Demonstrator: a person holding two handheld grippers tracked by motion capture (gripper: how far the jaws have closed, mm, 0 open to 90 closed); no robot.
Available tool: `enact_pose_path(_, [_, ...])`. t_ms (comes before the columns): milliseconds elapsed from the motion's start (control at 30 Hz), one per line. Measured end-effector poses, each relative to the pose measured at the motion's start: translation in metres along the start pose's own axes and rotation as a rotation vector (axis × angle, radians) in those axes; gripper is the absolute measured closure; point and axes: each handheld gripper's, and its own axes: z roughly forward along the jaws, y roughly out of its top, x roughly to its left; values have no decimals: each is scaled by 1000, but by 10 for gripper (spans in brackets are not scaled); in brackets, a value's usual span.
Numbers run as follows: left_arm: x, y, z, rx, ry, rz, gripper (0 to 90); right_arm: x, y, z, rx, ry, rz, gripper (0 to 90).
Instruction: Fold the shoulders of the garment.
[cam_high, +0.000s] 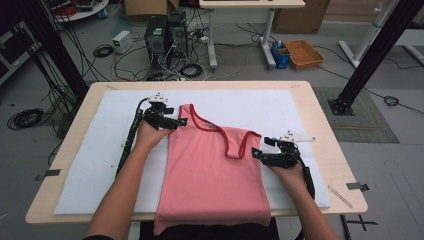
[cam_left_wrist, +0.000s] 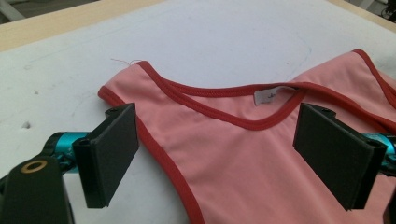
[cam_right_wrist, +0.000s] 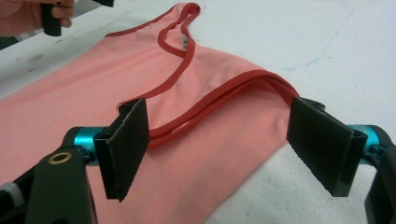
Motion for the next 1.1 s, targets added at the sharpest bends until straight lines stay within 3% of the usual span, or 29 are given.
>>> enact_pose_path(167, [4, 8, 14, 23, 5, -11, 144, -1, 0, 0, -3, 3, -2, 212])
enact_pose_path(300, [13, 14, 22, -12, -30, -74, 144, 0, 0, 0, -1, 3, -1, 212])
enact_pose_path(500, [23, 26, 37, 27, -4, -71, 144, 0, 0, 0, 1, 5, -7, 212])
enact_pose_path(600, [27, 32, 48, 71, 18, -55, 144, 0, 0, 0, 2, 7, -5, 212])
enact_pose_path(800, [30, 32, 65, 122, 49, -37, 145, 0, 0, 0, 1, 5, -10, 212])
enact_pose_path(1100, [35, 28, 78, 136, 89, -36, 151, 0, 0, 0, 2, 7, -7, 212])
